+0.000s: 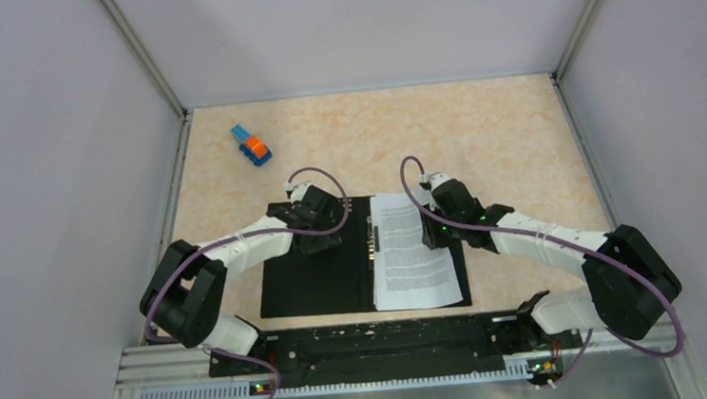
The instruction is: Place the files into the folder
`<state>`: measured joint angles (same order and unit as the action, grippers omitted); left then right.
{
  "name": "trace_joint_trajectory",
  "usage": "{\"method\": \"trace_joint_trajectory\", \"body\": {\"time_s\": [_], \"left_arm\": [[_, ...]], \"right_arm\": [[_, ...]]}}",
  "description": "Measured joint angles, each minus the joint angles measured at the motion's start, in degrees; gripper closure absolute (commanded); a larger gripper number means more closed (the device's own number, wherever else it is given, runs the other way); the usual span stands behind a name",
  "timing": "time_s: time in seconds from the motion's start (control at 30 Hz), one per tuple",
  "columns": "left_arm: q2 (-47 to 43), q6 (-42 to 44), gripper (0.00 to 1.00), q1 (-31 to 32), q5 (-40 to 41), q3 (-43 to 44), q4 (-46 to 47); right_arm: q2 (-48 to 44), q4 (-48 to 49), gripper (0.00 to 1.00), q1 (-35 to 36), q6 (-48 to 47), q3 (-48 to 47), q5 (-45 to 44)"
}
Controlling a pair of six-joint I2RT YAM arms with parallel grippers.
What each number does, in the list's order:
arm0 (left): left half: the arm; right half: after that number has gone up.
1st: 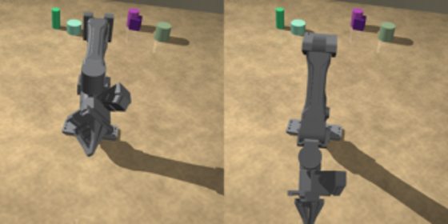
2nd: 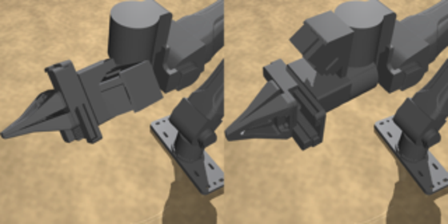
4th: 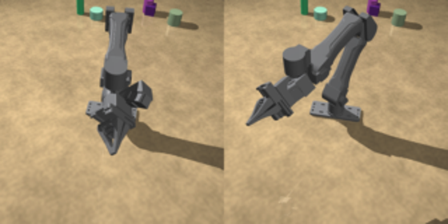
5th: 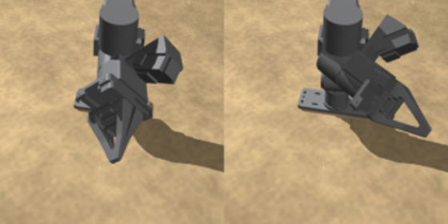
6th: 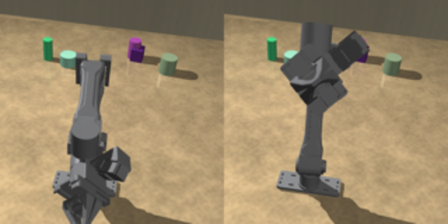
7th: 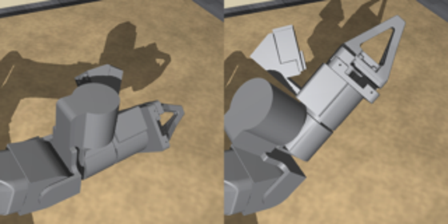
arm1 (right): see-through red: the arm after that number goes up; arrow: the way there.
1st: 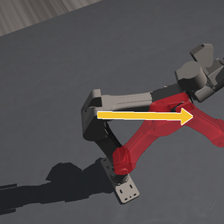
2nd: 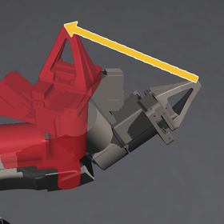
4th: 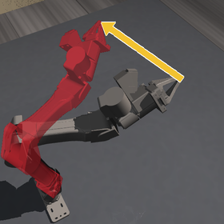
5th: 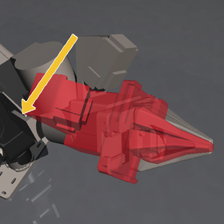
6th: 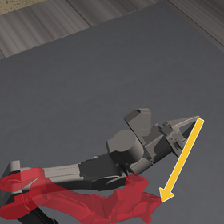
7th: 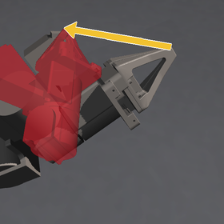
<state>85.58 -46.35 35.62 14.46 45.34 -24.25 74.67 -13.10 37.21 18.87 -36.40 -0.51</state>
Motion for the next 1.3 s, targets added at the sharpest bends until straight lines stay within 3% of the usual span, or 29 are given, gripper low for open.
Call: {"method": "trace_joint_trajectory", "body": {"time_s": [0.2, 0.47, 0.63, 1.03, 1.13, 1.3], "left_arm": [[0.0, 0.0, 0.33, 0.0, 0.0, 0.0, 0.0], [0.0, 0.0, 0.33, 0.0, 0.0, 0.0, 0.0], [0.0, 0.0, 0.33, 0.0, 0.0, 0.0, 0.0], [0.0, 0.5, 0.32, 0.0, -0.2, 0.1, 0.0], [-0.2, 0.9, 0.32, 0.0, -0.5, 0.2, -0.1], [-2.0, 1.6, 0.32, 0.0, -0.6, 0.9, -0.8]], "right_arm": [[0.6, -1.7, 0.45, 0.2, 0.3, -2.3, -2.8], [2.6, -4.2, 0.13, 0.2, 0.9, -3.5, -6.5], [2.9, -6.4, 0.01, 0.1, 1.5, -3.5, -9.3], [1.7, -12.5, 0.03, -4.2, 2.3, -6.3, -12.9], [0.0, -14.4, 0.13, -4.5, 2.4, -8.2, -12.8], [-0.5, -14.6, 0.49, -0.3, 6.2, -12.2, -12.4]]}}
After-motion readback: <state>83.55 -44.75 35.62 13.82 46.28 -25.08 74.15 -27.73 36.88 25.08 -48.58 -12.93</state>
